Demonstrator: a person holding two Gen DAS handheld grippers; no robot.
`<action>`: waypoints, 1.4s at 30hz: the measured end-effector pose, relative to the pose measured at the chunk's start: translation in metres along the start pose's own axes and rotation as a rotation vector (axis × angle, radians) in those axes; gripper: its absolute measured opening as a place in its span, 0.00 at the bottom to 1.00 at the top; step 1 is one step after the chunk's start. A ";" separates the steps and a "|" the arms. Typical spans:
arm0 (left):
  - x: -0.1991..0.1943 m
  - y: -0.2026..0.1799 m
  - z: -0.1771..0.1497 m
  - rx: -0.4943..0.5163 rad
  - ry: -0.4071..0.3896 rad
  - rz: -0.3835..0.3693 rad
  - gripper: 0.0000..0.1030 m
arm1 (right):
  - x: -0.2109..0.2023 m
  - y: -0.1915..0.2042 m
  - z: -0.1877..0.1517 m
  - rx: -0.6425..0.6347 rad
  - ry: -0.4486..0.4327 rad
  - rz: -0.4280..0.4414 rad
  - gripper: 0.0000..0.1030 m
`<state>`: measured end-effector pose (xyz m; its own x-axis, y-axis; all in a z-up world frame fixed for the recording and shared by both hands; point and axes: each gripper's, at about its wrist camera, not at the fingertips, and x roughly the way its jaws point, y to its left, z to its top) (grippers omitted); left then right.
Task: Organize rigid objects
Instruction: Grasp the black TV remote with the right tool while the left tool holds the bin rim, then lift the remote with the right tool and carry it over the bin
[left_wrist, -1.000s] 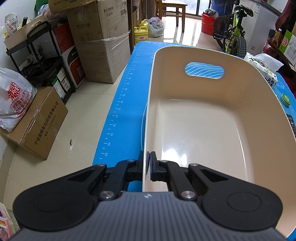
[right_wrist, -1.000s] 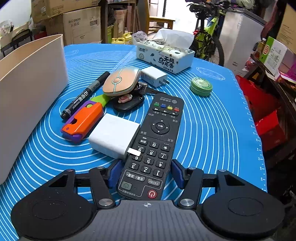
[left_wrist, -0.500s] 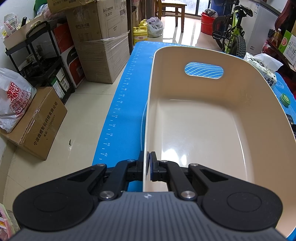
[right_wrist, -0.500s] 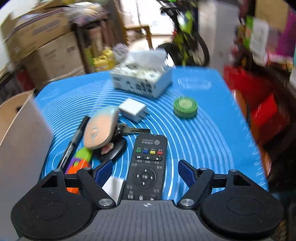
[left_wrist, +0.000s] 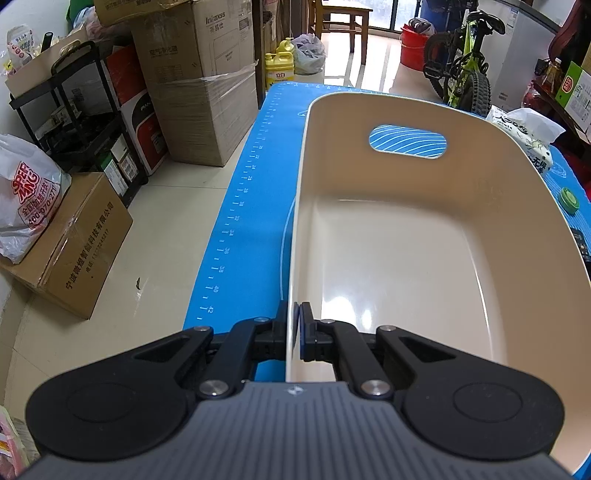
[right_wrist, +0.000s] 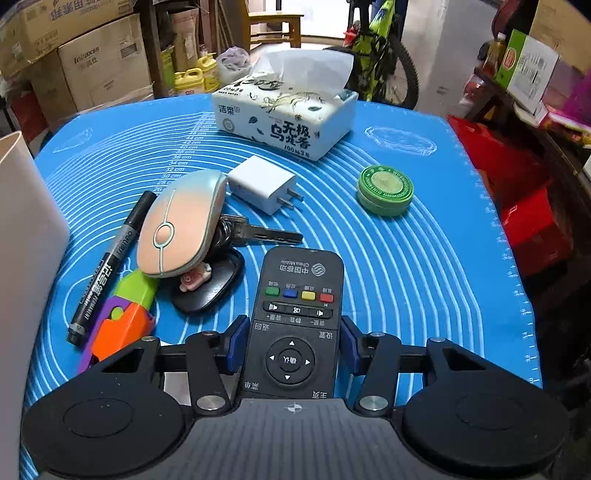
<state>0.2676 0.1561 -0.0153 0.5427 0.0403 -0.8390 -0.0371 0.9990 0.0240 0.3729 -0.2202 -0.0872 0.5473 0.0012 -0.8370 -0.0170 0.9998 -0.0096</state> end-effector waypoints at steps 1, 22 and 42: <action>0.000 0.000 0.000 -0.001 0.000 -0.001 0.05 | -0.001 0.001 -0.002 -0.009 -0.014 -0.006 0.53; 0.000 0.002 0.000 0.000 0.001 -0.004 0.06 | -0.093 0.016 -0.056 -0.208 -0.613 -0.046 0.52; 0.000 0.000 -0.002 0.008 0.000 0.001 0.05 | -0.170 0.029 -0.028 -0.152 -0.763 0.098 0.52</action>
<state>0.2659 0.1558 -0.0159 0.5425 0.0410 -0.8391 -0.0312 0.9991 0.0287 0.2562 -0.1914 0.0397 0.9602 0.1578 -0.2305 -0.1795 0.9808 -0.0760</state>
